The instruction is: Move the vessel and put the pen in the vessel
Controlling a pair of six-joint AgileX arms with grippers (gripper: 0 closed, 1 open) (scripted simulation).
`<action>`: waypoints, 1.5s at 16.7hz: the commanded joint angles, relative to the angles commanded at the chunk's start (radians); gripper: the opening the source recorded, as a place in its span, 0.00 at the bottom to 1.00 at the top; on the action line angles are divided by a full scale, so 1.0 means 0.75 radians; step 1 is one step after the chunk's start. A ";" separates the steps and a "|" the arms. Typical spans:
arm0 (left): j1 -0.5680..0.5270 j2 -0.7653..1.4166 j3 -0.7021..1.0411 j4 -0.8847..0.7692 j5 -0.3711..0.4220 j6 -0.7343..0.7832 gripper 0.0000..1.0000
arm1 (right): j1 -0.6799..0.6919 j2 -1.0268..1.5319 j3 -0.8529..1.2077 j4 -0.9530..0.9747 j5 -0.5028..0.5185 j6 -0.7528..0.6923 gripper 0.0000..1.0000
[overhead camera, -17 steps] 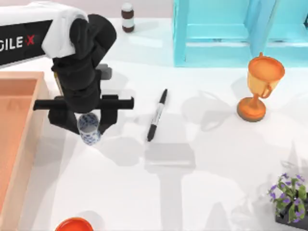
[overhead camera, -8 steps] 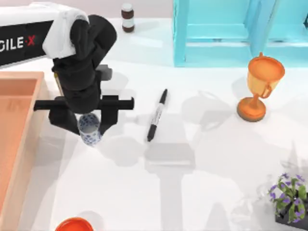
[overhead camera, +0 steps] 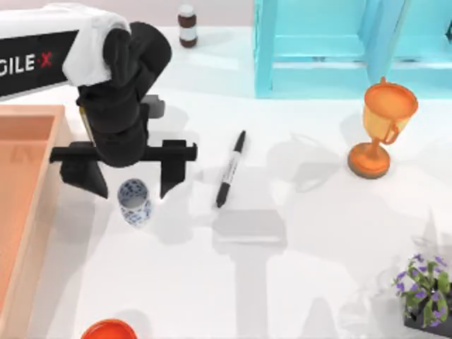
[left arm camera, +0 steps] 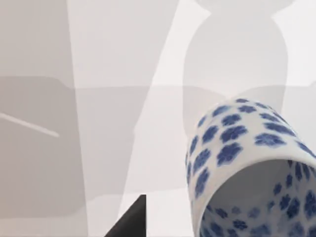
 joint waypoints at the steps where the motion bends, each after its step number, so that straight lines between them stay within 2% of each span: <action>1: 0.000 0.000 0.000 0.000 0.000 0.000 1.00 | 0.000 0.000 0.000 0.000 0.000 0.000 1.00; 11: -0.003 0.013 0.052 -0.051 0.000 -0.004 1.00 | 0.000 0.000 0.000 0.000 0.000 0.000 1.00; 20: -0.009 0.013 0.688 -0.699 0.000 -0.011 1.00 | 0.000 0.000 0.000 0.000 0.000 0.000 1.00; 25: -0.006 -0.010 0.789 -0.798 0.000 -0.008 1.00 | 0.000 0.000 0.000 0.000 0.000 0.000 1.00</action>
